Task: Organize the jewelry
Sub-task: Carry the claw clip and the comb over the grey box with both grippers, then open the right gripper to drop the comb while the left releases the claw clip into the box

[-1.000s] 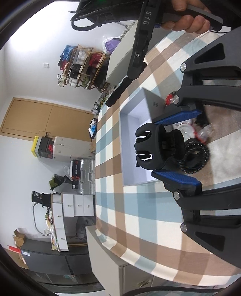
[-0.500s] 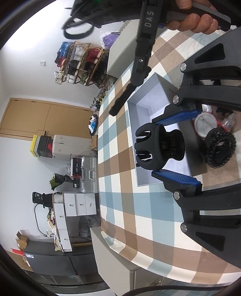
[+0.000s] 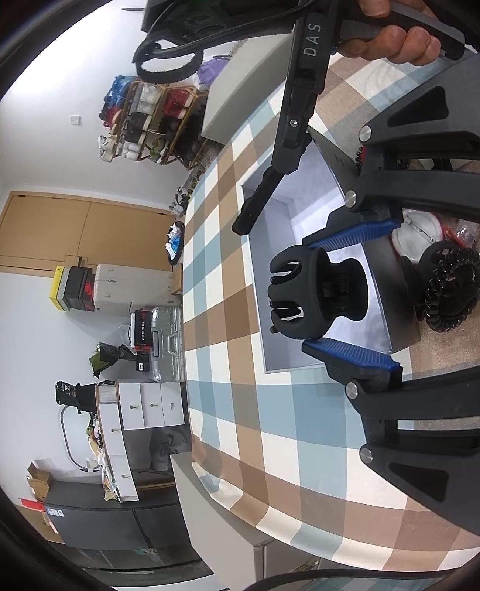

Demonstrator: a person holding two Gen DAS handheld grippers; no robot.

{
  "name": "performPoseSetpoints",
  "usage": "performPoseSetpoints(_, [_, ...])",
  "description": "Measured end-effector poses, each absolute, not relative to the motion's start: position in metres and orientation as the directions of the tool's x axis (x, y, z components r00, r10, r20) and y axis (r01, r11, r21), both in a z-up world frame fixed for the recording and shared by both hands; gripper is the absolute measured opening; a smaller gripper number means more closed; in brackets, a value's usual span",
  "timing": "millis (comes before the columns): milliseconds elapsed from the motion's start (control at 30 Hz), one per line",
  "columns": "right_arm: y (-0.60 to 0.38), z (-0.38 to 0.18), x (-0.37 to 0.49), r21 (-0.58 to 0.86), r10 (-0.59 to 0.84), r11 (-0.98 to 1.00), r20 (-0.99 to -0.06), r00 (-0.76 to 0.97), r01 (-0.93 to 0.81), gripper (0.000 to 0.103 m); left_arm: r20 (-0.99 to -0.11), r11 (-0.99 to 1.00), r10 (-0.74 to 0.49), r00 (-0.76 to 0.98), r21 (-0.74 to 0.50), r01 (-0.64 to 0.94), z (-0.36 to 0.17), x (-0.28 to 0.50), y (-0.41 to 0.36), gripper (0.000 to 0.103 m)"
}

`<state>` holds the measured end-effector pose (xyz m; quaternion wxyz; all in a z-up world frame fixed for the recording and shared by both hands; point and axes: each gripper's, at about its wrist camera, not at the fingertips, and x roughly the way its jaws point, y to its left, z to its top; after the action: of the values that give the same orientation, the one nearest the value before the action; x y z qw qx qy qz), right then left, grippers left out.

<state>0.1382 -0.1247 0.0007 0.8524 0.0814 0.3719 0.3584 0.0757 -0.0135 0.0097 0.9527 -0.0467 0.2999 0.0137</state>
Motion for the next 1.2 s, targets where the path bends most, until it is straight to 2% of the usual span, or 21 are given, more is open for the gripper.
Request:
performPoseSetpoints(900, [-0.1188,-0.0047,0.1410,0.433,0.685,0.710,-0.607,0.402,-0.556,0.021,-0.597,0.998,0.029,0.802,-0.027,-0.056,0.0058,0.0804,-0.0126,0.043])
performPoseSetpoints(1200, [-0.1158,-0.0046,0.1384,0.404,0.667,0.720,-0.627,0.402,-0.565,0.022,-0.608,0.998,0.016,0.794,-0.033,-0.046,0.0065,0.0764,-0.0121,0.043])
